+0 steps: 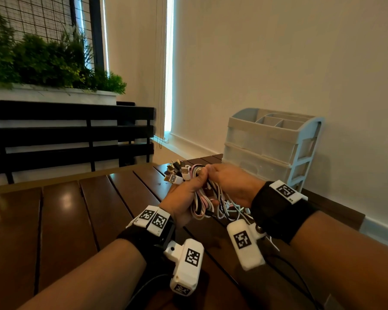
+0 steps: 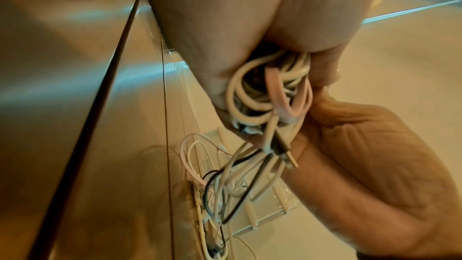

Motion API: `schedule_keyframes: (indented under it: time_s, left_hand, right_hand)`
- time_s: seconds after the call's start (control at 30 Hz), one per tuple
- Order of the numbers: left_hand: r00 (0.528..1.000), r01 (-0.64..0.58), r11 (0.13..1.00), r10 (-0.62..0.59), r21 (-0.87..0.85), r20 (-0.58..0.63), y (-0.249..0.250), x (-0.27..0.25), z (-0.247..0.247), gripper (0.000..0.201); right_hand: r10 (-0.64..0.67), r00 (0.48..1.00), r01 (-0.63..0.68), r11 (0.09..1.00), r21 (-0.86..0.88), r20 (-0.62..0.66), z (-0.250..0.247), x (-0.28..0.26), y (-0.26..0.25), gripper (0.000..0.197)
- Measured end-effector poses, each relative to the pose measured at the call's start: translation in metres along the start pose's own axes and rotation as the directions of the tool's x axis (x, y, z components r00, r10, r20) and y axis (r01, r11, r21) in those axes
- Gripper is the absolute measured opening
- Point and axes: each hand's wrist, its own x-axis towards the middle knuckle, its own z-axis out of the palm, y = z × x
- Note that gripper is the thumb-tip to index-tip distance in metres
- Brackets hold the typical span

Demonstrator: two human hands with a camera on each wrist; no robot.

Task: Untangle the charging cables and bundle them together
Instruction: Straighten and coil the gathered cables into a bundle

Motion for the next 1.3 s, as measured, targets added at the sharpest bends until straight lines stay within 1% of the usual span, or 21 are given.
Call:
schedule_keyframes:
  time_s: [0.03,0.13,0.17,0.23,0.3,0.33,0.43,0.47,0.6,0.73,0.83,0.93,1.03,1.1,1.17,1.23,1.27,1.3]
  left_hand:
    - [1.0,0.005,1.0,-0.005,-0.005,0.005,0.0,0.0,0.0,0.055]
    - [0.998,0.043,0.999,-0.041,-0.033,0.049,0.002,0.0,0.0,0.037]
    - [0.998,0.048,0.998,-0.046,-0.029,0.05,0.003,0.0,0.0,0.037]
    - [0.999,0.042,0.999,-0.042,0.0,0.026,0.003,-0.001,0.0,0.047]
    - [0.999,0.03,1.0,-0.031,0.008,0.012,0.003,-0.001,0.002,0.056]
    - [1.0,0.024,1.0,-0.024,0.004,0.016,0.002,-0.001,0.002,0.056]
    - [0.998,0.028,0.999,-0.027,-0.022,0.058,0.001,0.0,0.002,0.04]
    - [0.998,0.031,0.999,-0.029,-0.025,0.06,0.002,0.0,0.002,0.038]
    - [0.997,0.045,0.999,-0.044,-0.003,0.063,0.003,-0.001,0.0,0.045]
    - [0.993,0.064,0.998,-0.063,-0.004,0.101,0.002,-0.001,-0.002,0.035]
    - [0.994,0.064,0.998,-0.066,0.025,0.092,0.002,-0.001,-0.003,0.021]
    - [0.993,0.064,0.997,-0.067,0.033,0.099,0.004,-0.002,-0.003,0.016]
    - [0.993,0.04,0.999,-0.038,-0.02,0.113,0.008,-0.003,-0.001,0.013]
    - [0.992,0.051,0.997,-0.045,-0.05,0.122,0.01,-0.004,0.002,0.014]
    - [0.995,0.047,0.998,-0.043,-0.044,0.087,0.01,-0.004,0.002,0.016]
    - [0.999,0.045,0.998,-0.044,-0.044,0.022,0.011,-0.003,0.001,0.02]
    - [0.999,0.043,0.998,-0.044,-0.047,-0.012,0.012,-0.001,-0.001,0.021]
    - [0.998,0.042,0.998,-0.044,-0.053,-0.039,0.012,0.0,-0.002,0.022]
  right_hand:
    - [0.014,1.0,-0.013,1.0,0.022,-0.011,-0.001,0.0,0.0,0.034]
    - [0.061,0.998,-0.058,0.993,0.103,-0.023,-0.004,-0.001,0.0,0.035]
    - [0.068,0.997,-0.064,0.99,0.126,-0.024,-0.004,-0.002,0.0,0.034]
    - [0.078,0.996,-0.072,0.98,0.184,-0.03,-0.004,-0.003,-0.001,0.03]
    - [0.07,0.996,-0.055,0.973,0.226,-0.059,-0.003,-0.003,-0.001,0.027]
    - [0.064,0.995,-0.044,0.97,0.237,-0.08,-0.001,-0.003,-0.002,0.024]
    - [0.064,0.985,-0.021,0.967,0.253,-0.161,0.002,-0.001,-0.003,0.011]
    - [0.066,0.981,-0.02,0.969,0.247,-0.181,0.002,0.0,-0.002,0.01]
    - [0.054,0.98,-0.008,0.972,0.234,-0.192,0.0,-0.001,0.002,0.019]
    - [0.039,0.983,0.001,0.976,0.217,-0.182,-0.001,-0.004,0.004,0.019]
    - [0.044,0.986,-0.004,0.97,0.242,-0.16,0.001,-0.007,0.002,0.018]
    - [0.07,0.985,-0.025,0.963,0.267,-0.158,0.002,-0.007,0.002,0.023]
    - [0.069,0.991,-0.037,0.965,0.259,-0.118,0.007,-0.007,0.006,0.024]
    - [0.053,0.995,-0.03,0.968,0.249,-0.088,0.01,-0.006,0.009,0.027]
    - [0.036,0.999,-0.024,0.958,0.284,-0.039,0.009,-0.005,0.013,0.034]
    - [0.014,0.998,-0.031,0.948,0.318,0.057,0.005,-0.005,0.017,0.045]
    - [-0.006,0.992,-0.031,0.955,0.296,0.123,0.003,-0.005,0.019,0.053]
    - [-0.022,0.982,-0.019,0.976,0.215,0.187,0.0,-0.004,0.021,0.061]
